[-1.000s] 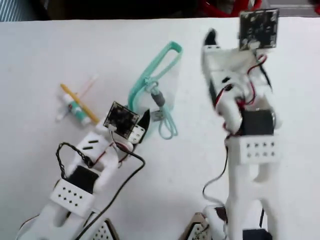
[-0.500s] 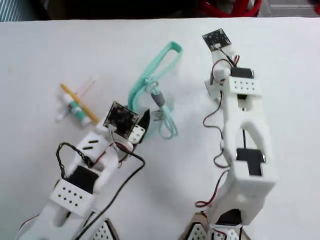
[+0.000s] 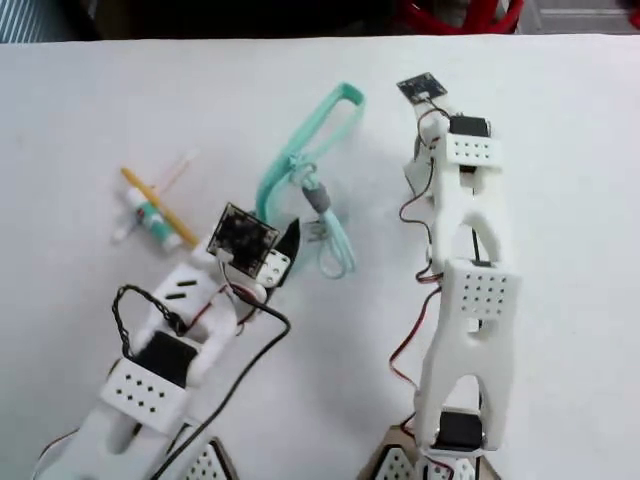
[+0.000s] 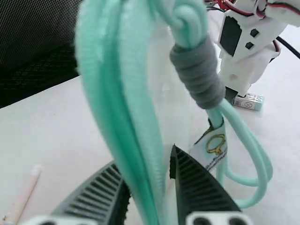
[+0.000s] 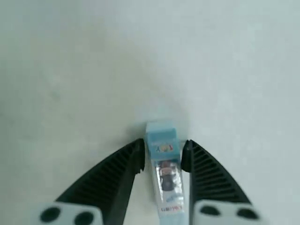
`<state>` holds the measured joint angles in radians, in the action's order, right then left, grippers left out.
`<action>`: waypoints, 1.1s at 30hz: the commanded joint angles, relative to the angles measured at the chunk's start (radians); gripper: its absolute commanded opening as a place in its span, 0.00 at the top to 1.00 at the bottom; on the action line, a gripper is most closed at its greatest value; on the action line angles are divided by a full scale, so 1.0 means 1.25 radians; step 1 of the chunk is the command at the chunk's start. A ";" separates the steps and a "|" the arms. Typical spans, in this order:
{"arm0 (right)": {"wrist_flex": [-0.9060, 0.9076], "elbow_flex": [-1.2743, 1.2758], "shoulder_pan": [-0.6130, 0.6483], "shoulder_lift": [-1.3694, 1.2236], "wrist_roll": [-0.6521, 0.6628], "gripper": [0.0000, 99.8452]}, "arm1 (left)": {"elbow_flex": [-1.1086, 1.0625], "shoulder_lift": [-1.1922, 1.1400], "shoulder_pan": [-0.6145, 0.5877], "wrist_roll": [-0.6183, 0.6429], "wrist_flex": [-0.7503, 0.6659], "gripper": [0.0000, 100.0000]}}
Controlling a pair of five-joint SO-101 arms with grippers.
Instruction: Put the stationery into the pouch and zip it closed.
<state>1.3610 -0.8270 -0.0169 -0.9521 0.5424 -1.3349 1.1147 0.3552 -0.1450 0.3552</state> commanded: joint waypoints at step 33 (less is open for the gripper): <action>0.241 -0.156 0.303 0.813 -0.191 0.98 | 0.002 0.014 -0.001 0.006 -0.017 0.87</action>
<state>1.7261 -1.0817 0.2179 -0.1726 0.3092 -1.3349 1.1147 0.3521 -0.1450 0.3552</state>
